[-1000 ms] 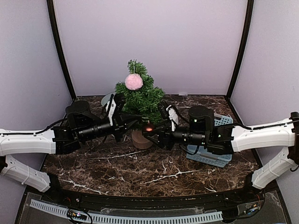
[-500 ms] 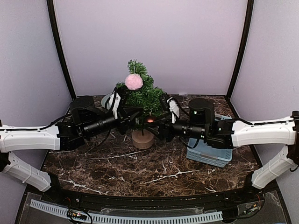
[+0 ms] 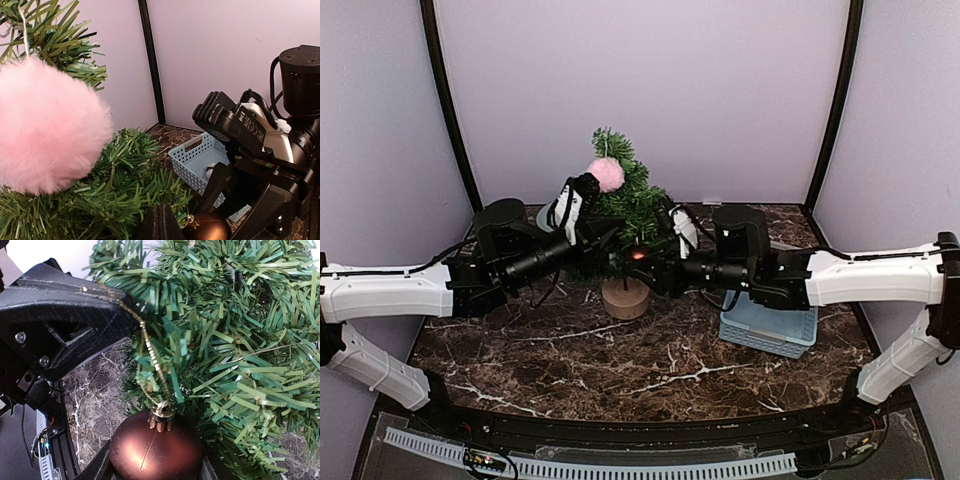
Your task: Decorate the small christmas tree
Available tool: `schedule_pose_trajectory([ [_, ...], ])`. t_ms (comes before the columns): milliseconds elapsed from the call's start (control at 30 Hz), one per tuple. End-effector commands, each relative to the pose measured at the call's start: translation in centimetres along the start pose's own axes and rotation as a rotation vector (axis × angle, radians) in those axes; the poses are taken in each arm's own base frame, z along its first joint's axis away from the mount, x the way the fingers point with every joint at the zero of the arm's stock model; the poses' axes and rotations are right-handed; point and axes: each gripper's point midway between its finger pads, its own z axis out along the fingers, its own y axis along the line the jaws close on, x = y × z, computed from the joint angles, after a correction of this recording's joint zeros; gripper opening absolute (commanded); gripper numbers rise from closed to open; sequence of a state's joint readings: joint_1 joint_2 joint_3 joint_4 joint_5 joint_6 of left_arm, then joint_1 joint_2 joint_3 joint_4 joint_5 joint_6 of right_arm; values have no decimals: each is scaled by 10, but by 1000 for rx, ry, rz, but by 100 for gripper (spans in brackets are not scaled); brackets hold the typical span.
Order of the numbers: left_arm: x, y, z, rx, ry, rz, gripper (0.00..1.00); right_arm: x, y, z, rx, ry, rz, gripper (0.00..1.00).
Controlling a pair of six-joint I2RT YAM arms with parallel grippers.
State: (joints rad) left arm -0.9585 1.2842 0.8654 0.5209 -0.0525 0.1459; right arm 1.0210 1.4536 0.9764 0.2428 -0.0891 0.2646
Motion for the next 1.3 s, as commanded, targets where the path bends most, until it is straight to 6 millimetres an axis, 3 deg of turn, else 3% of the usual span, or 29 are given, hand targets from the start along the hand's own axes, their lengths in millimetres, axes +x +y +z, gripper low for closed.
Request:
schedule_pose_trajectory([
  [0,-15,6,3,-30,-27,3,0,-16,-4,3,7,-30,5,36],
  [567,6,6,1,-47,38,18,0,-6,-14,14,-5,20,56,37],
  [967,12,9,2,-76,63,35,0,-29,-8,5,-15,-34,50,38],
  [1267,11,15,-4,-114,60,41,0,-34,-4,4,-29,-37,53,39],
])
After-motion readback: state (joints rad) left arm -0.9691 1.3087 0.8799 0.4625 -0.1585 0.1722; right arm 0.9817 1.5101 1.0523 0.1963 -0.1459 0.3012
